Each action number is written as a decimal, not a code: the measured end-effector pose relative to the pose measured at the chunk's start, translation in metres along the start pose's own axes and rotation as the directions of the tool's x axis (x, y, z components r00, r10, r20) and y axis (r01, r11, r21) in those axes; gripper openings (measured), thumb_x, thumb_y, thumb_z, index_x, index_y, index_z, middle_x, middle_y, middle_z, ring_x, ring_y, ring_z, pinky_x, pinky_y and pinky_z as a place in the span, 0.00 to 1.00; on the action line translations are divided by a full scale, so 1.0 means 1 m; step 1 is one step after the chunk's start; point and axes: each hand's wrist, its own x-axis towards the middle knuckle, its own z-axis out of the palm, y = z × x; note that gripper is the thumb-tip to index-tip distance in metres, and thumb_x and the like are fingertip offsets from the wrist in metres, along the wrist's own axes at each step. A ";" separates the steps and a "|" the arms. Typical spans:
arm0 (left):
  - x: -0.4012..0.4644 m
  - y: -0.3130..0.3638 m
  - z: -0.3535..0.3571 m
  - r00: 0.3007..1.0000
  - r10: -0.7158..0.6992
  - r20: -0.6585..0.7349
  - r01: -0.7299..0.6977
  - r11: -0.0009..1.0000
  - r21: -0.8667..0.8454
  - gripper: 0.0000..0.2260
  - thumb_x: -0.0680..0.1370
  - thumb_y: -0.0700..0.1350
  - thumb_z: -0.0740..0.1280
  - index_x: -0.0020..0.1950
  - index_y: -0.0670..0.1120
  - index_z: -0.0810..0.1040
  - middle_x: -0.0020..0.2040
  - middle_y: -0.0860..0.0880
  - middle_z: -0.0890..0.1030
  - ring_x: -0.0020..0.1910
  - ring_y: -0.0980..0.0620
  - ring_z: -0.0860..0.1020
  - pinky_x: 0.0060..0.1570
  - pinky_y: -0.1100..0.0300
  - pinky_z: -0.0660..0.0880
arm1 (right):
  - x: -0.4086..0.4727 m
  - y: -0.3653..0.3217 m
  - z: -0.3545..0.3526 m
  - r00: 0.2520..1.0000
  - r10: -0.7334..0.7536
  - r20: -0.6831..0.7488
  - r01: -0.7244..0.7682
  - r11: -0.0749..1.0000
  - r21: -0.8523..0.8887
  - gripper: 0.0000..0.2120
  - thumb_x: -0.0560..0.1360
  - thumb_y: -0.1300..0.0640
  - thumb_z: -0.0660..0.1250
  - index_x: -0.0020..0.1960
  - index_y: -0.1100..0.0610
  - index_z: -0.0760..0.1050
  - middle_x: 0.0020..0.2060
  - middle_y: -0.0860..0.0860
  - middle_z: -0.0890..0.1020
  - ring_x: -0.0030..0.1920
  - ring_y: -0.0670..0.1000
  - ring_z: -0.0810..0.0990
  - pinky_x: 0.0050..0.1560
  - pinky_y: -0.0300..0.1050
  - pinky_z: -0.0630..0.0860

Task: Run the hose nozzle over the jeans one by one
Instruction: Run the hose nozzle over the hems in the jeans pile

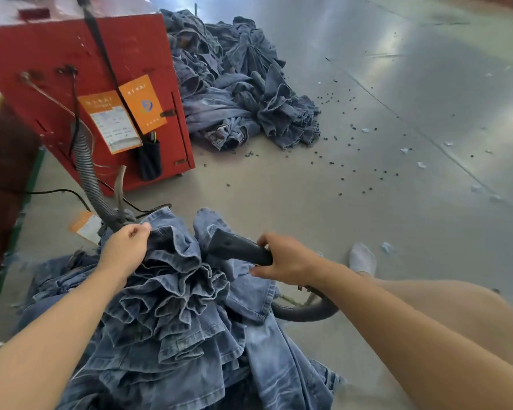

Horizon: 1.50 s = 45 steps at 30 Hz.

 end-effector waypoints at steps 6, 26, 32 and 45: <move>-0.011 -0.017 -0.006 0.923 -0.384 -0.016 0.383 0.922 -0.051 0.33 0.83 0.66 0.49 0.71 0.41 0.73 0.72 0.36 0.73 0.70 0.35 0.71 0.70 0.38 0.67 | -0.008 0.018 -0.049 0.986 -0.119 -0.120 0.129 0.989 0.077 0.10 0.80 0.43 0.70 0.56 0.42 0.71 0.38 0.46 0.81 0.34 0.44 0.80 0.34 0.38 0.77; -0.025 -0.007 -0.020 0.911 -0.214 0.351 0.390 0.721 -0.573 0.23 0.80 0.26 0.60 0.68 0.47 0.77 0.46 0.46 0.86 0.39 0.48 0.86 0.36 0.58 0.81 | 0.024 0.012 -0.008 0.975 -0.062 -0.214 0.061 0.998 -0.009 0.13 0.79 0.49 0.72 0.57 0.47 0.69 0.38 0.47 0.80 0.30 0.45 0.81 0.29 0.41 0.77; -0.023 -0.008 -0.024 0.907 -0.224 0.358 0.405 0.697 -0.591 0.27 0.79 0.23 0.57 0.69 0.47 0.77 0.54 0.42 0.80 0.42 0.47 0.81 0.34 0.59 0.79 | 0.038 -0.013 0.006 0.995 -0.085 -0.057 0.076 0.986 -0.148 0.12 0.79 0.52 0.71 0.58 0.48 0.71 0.39 0.47 0.80 0.34 0.45 0.79 0.31 0.38 0.73; -0.057 -0.001 -0.001 0.676 0.730 -0.101 -0.622 0.639 0.452 0.10 0.78 0.37 0.65 0.58 0.41 0.79 0.56 0.43 0.77 0.57 0.41 0.74 0.62 0.48 0.71 | 0.034 0.019 -0.013 0.955 0.042 -0.294 -0.018 0.996 0.083 0.15 0.78 0.50 0.73 0.59 0.49 0.70 0.37 0.50 0.82 0.28 0.48 0.83 0.28 0.50 0.82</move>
